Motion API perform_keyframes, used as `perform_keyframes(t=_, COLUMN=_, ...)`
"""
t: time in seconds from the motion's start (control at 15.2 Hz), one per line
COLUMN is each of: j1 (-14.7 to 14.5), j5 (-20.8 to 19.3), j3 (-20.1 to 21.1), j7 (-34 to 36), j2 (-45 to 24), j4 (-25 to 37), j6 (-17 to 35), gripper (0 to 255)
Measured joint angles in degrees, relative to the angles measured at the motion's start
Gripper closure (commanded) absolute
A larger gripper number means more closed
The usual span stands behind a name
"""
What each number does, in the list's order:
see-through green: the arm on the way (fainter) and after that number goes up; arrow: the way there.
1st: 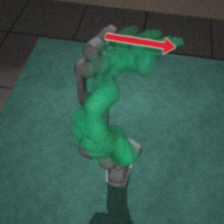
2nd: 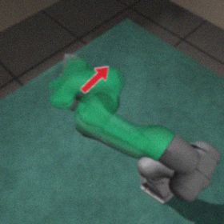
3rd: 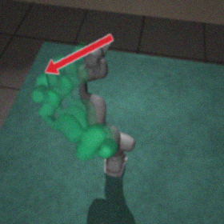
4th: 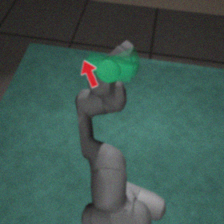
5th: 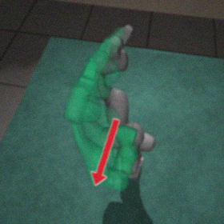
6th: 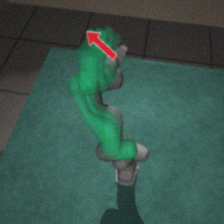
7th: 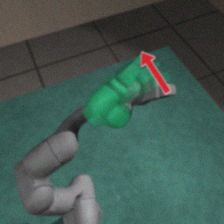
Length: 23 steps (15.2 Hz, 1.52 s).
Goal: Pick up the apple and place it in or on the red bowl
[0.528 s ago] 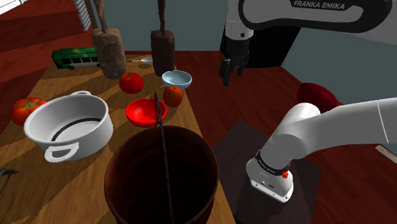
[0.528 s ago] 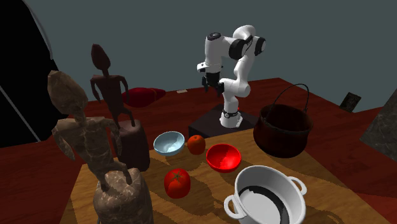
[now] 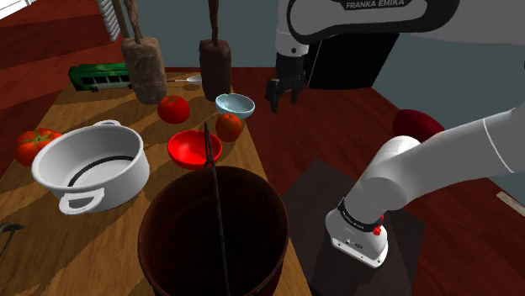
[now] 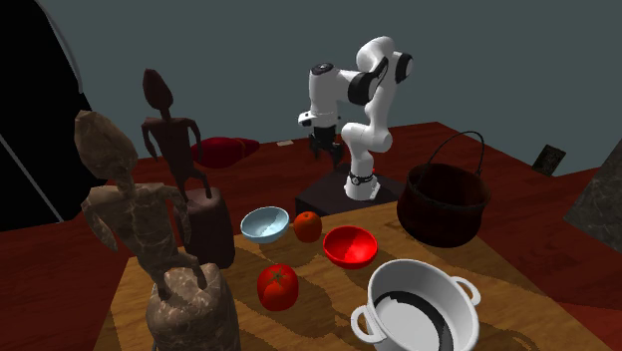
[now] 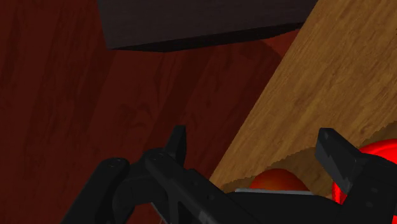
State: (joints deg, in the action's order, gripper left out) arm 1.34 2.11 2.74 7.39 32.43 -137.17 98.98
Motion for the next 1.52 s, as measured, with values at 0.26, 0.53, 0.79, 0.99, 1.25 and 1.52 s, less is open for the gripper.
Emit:
perform_keyframes(t=0.26, j1=-0.26, j5=2.64, j3=-0.18, j7=0.86, j2=-7.47, j4=3.45, j6=6.01, gripper=0)
perform_keyframes(t=0.53, j1=-0.5, j5=5.35, j3=-0.5, j7=1.12, j2=-15.54, j4=7.83, j6=11.71, gripper=0)
perform_keyframes(t=0.79, j1=-0.82, j5=8.24, j3=-0.72, j7=1.23, j2=-23.17, j4=13.4, j6=15.76, gripper=0)
perform_keyframes(t=0.99, j1=-0.91, j5=10.16, j3=-0.88, j7=1.04, j2=-28.02, j4=17.27, j6=18.02, gripper=0)
perform_keyframes(t=1.25, j1=-1.23, j5=10.82, j3=-0.56, j7=1.07, j2=-29.84, j4=16.72, j6=20.71, gripper=0)
perform_keyframes(t=1.52, j1=-1.45, j5=11.18, j3=-0.33, j7=0.81, j2=-31.06, j4=15.13, j6=23.55, gripper=0)
